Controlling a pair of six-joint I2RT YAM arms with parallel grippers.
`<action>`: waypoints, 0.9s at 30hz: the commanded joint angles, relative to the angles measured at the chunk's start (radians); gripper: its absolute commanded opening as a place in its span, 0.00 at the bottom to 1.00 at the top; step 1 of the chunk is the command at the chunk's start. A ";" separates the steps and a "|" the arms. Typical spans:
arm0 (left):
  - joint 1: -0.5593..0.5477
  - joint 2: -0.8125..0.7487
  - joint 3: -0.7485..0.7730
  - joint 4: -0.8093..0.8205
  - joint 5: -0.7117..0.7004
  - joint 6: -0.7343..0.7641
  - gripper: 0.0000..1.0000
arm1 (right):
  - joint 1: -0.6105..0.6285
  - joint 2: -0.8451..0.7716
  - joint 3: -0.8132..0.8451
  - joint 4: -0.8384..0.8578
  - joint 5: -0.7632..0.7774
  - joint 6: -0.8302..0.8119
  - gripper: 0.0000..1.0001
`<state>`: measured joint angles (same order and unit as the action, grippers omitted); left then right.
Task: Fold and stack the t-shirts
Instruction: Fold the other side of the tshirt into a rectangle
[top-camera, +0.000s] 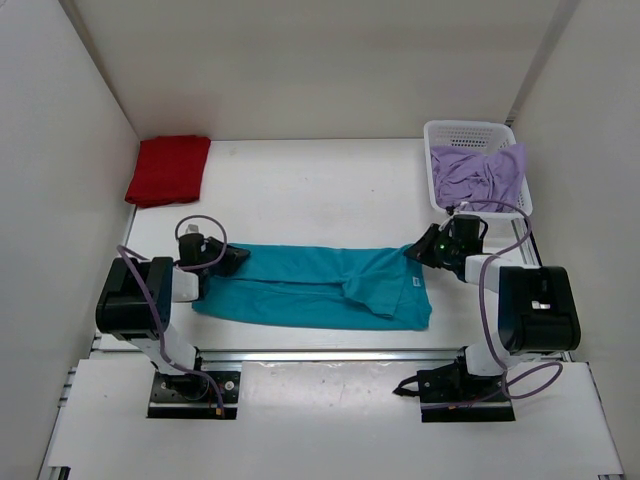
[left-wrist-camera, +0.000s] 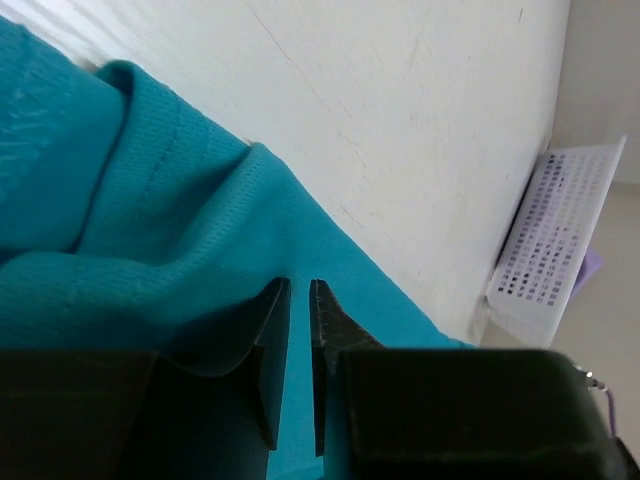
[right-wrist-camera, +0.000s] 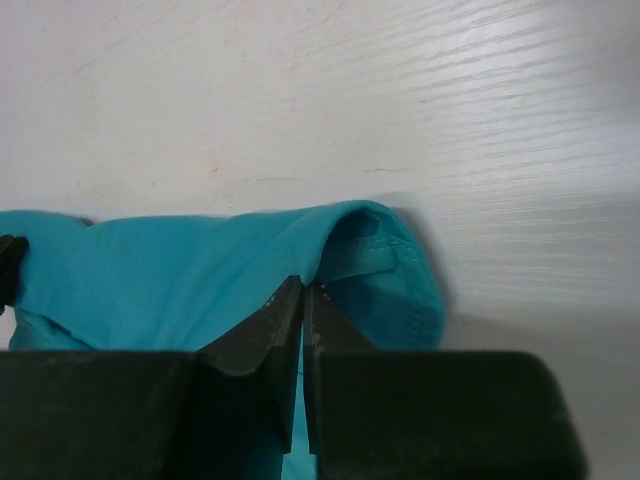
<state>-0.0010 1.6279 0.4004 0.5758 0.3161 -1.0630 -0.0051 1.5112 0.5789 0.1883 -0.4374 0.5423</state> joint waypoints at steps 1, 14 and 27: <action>0.053 0.000 -0.037 0.036 0.003 -0.022 0.26 | -0.038 -0.019 -0.001 0.057 0.014 0.010 0.02; 0.076 -0.066 -0.041 0.056 0.008 -0.046 0.27 | -0.044 -0.017 0.058 0.002 0.046 -0.007 0.26; -0.188 -0.275 -0.057 -0.087 -0.084 0.057 0.32 | 0.390 -0.400 -0.229 -0.136 0.235 0.040 0.05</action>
<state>-0.1509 1.3773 0.3630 0.5152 0.2504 -1.0328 0.3061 1.1412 0.4202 0.0891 -0.2443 0.5503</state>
